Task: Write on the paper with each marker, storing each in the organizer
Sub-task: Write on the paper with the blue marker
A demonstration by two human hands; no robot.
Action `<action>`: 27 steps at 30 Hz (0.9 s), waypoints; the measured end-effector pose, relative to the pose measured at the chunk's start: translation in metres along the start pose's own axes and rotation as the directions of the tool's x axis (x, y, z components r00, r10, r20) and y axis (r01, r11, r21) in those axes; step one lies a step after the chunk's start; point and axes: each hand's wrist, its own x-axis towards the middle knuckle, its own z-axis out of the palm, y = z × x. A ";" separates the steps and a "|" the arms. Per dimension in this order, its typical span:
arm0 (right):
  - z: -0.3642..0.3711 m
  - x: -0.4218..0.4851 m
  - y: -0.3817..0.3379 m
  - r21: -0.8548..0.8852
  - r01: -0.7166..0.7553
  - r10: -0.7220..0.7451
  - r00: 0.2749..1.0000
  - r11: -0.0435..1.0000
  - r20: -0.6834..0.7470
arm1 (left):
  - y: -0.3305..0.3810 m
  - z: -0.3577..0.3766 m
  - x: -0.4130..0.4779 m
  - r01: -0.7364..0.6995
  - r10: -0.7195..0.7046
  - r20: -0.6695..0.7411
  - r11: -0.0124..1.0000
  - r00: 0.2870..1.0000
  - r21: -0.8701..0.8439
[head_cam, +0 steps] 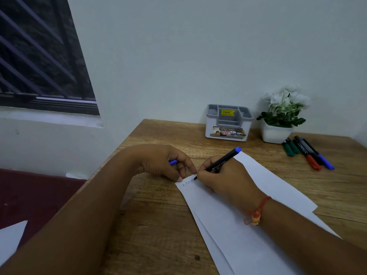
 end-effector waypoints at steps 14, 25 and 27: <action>-0.001 0.001 0.000 -0.036 -0.008 0.008 1.000 0.999 -0.004 | 0.003 -0.001 0.000 0.006 -0.007 0.008 1.000 1.000 0.030; -0.009 -0.002 -0.002 -0.013 0.012 -0.011 1.000 1.000 0.013 | 0.003 0.000 -0.001 0.005 -0.005 -0.004 0.999 1.000 0.043; -0.008 -0.003 -0.002 -0.025 0.016 -0.016 1.000 1.000 0.008 | 0.003 0.000 -0.001 0.009 -0.009 -0.007 0.999 1.000 0.036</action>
